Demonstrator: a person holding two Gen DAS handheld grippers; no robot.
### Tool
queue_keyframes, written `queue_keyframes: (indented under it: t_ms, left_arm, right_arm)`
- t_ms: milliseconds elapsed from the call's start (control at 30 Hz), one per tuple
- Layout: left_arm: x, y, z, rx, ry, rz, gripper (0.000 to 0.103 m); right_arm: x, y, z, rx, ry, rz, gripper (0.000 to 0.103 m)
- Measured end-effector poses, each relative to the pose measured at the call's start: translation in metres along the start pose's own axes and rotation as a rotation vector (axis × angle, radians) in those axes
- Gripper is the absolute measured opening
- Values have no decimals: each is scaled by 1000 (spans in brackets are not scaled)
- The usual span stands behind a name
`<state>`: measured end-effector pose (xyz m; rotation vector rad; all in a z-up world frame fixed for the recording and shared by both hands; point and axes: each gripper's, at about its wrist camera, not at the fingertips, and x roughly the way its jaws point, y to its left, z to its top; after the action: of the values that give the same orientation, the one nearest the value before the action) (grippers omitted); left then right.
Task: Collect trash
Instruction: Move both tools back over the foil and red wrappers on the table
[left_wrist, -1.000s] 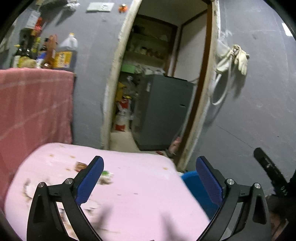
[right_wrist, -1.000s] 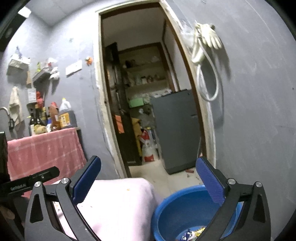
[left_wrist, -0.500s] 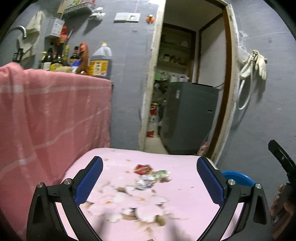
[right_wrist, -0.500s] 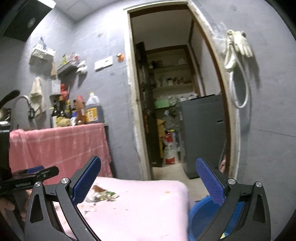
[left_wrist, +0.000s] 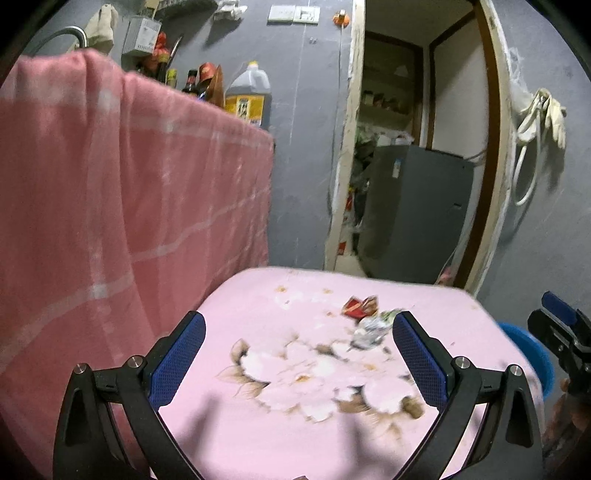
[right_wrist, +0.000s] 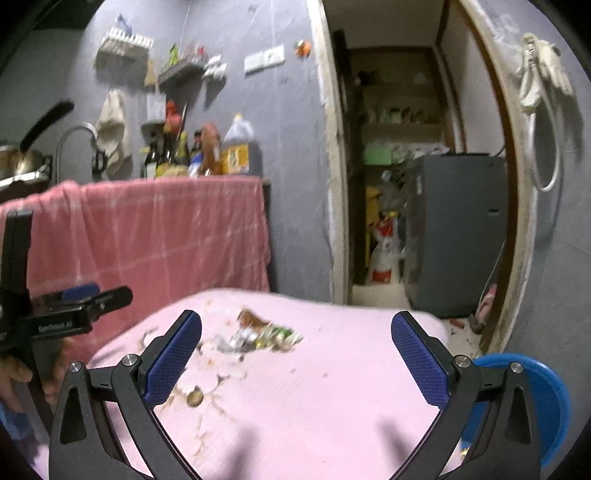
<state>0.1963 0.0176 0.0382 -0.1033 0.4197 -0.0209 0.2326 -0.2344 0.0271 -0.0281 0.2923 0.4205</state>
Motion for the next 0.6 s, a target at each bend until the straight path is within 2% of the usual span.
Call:
queue_keyframes:
  t_ms: [133, 333, 600]
  left_arm:
    - [11, 10, -9, 5, 56, 25, 99]
    - [27, 22, -16, -22, 163, 12, 99]
    - [41, 33, -17, -60, 247, 50, 99]
  right_arm:
    - [18, 10, -10, -19, 92, 19, 103]
    - [38, 22, -24, -48, 225, 88, 103]
    - [54, 36, -35, -96, 341, 153, 80]
